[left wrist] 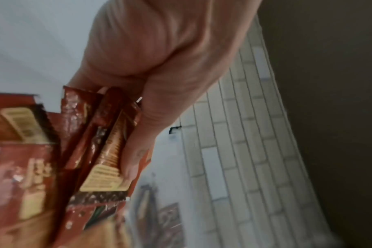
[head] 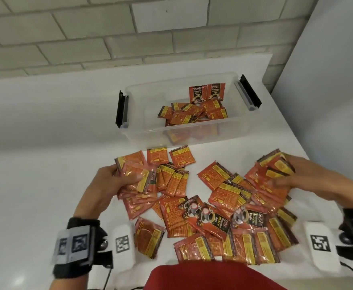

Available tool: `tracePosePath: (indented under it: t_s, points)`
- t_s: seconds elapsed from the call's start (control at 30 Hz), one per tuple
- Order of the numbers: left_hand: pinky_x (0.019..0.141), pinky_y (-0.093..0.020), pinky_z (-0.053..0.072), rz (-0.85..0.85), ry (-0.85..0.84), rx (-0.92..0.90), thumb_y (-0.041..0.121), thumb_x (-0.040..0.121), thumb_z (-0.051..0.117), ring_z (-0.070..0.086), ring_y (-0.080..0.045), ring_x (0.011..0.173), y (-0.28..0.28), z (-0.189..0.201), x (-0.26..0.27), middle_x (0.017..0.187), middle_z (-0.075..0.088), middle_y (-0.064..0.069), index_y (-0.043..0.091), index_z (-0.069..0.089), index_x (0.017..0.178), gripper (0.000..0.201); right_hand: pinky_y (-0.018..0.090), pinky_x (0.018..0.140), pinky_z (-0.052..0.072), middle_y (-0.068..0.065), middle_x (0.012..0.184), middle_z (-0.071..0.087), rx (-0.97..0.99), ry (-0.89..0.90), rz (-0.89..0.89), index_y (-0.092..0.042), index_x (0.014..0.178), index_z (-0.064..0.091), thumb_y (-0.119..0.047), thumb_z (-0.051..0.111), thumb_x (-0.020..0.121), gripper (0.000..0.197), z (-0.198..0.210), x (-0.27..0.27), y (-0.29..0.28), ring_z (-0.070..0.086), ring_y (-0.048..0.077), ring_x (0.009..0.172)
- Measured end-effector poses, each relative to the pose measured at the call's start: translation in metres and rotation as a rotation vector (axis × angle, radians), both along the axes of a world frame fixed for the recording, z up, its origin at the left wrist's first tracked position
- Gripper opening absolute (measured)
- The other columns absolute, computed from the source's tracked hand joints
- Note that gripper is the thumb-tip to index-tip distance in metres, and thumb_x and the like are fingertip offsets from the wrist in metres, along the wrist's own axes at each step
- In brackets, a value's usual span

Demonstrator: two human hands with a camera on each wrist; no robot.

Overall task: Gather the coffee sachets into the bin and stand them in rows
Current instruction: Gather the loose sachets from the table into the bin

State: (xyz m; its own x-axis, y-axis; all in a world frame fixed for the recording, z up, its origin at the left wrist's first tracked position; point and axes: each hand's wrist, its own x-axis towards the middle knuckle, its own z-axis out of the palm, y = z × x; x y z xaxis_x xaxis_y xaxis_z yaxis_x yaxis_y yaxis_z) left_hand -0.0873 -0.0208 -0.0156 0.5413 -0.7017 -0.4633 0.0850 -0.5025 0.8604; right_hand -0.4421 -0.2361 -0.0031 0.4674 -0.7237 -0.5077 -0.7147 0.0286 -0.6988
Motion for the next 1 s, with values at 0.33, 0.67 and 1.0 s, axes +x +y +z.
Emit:
tracePosePath:
  t_s: [0.33, 0.67, 1.0]
  points:
    - [0.083, -0.040, 0.054, -0.115, -0.360, 0.255, 0.057, 0.057, 0.085, 0.066, -0.023, 0.095, -0.002, -0.026, -0.006, 0.103, 0.068, 0.000, 0.028, 0.062, 0.107, 0.063, 0.037, 0.077, 0.054, 0.005, 0.101, 0.068, -0.035, 0.028, -0.065, -0.021, 0.115, 0.049, -0.007, 0.079, 0.074, 0.053, -0.025, 0.012, 0.004, 0.066, 0.023, 0.090]
    - [0.069, -0.033, 0.059, -0.195, 0.047, -0.012, 0.028, 0.057, 0.089, 0.073, -0.026, 0.087, -0.014, 0.036, -0.002, 0.100, 0.074, -0.010, 0.013, 0.062, 0.114, 0.066, 0.022, 0.055, 0.055, 0.006, 0.097, 0.066, -0.037, -0.254, -0.169, -0.014, 0.115, 0.048, 0.006, 0.072, 0.076, 0.050, 0.039, 0.029, -0.010, 0.065, 0.017, 0.085]
    - [0.070, -0.033, 0.059, -0.119, 0.065, -0.285, 0.012, 0.076, 0.074, 0.071, -0.020, 0.092, -0.109, 0.098, 0.002, 0.107, 0.072, -0.007, 0.009, 0.056, 0.123, 0.050, 0.034, 0.067, 0.055, -0.002, 0.108, 0.066, -0.117, -0.481, -0.107, -0.019, 0.124, 0.047, 0.001, 0.075, 0.075, 0.060, 0.101, 0.107, -0.054, 0.065, 0.015, 0.096]
